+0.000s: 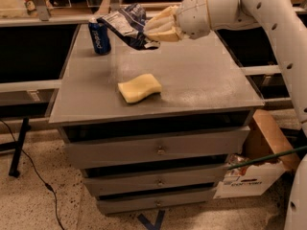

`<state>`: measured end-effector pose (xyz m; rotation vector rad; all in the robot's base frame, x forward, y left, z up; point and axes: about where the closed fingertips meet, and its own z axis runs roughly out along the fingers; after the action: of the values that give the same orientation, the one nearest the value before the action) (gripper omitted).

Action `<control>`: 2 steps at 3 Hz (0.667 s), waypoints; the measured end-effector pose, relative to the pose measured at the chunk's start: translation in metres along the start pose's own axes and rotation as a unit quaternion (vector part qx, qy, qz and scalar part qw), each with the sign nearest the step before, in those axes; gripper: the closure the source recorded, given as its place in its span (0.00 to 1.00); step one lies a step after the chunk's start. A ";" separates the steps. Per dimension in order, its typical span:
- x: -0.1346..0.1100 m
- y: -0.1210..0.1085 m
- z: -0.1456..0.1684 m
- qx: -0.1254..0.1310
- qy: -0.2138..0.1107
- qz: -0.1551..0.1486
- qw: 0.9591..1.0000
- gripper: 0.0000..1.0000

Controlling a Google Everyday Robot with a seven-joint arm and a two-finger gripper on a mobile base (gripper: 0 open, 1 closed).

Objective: Move blue chip bag near sponge

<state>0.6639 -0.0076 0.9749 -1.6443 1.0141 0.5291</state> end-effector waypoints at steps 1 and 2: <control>-0.001 0.001 0.003 -0.002 -0.002 0.000 1.000 0.36; -0.001 0.001 0.006 -0.004 -0.003 0.000 1.000 0.12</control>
Offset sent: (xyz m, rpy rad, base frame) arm -0.0002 0.0027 -0.0008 0.0002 0.0014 0.0048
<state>0.6635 -0.0014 0.9731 -1.6496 1.0079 0.5393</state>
